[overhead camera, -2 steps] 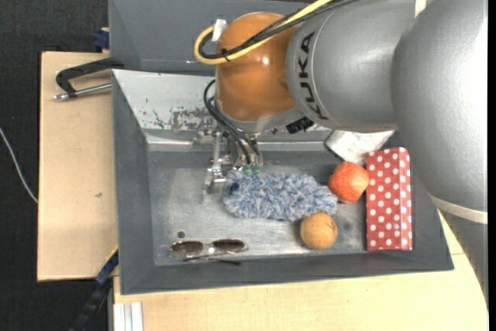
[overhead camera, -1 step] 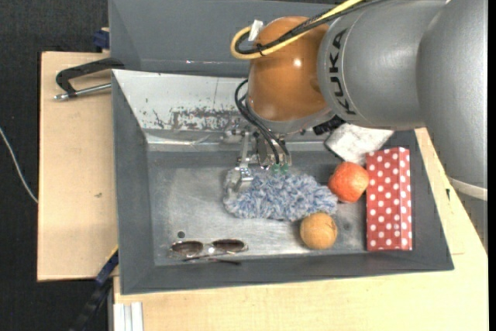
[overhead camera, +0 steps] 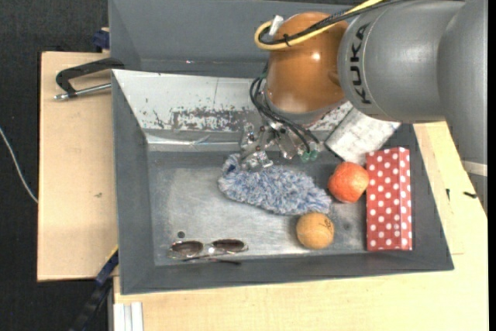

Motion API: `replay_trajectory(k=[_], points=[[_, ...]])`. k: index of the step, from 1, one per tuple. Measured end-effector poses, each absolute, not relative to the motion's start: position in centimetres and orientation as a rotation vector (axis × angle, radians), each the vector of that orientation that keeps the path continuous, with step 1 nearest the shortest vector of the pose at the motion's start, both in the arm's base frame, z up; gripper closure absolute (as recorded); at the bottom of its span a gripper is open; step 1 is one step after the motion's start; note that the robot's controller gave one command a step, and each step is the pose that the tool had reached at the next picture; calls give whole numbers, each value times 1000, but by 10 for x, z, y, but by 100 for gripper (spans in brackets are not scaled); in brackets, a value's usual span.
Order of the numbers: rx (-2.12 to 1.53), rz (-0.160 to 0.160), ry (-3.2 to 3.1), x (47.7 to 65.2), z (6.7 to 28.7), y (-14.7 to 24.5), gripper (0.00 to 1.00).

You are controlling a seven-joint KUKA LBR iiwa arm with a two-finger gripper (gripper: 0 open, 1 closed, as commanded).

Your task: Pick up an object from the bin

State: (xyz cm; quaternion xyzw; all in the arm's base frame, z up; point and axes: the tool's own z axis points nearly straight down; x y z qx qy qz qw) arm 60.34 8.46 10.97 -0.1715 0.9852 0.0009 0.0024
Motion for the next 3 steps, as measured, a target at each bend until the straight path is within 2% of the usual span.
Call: replay_trajectory(k=[1,2,3], points=[[-538,3,3091,603,110,85,100],[-580,4,3092,599,148,83,100],[-527,2,3084,603,185,85,100]])
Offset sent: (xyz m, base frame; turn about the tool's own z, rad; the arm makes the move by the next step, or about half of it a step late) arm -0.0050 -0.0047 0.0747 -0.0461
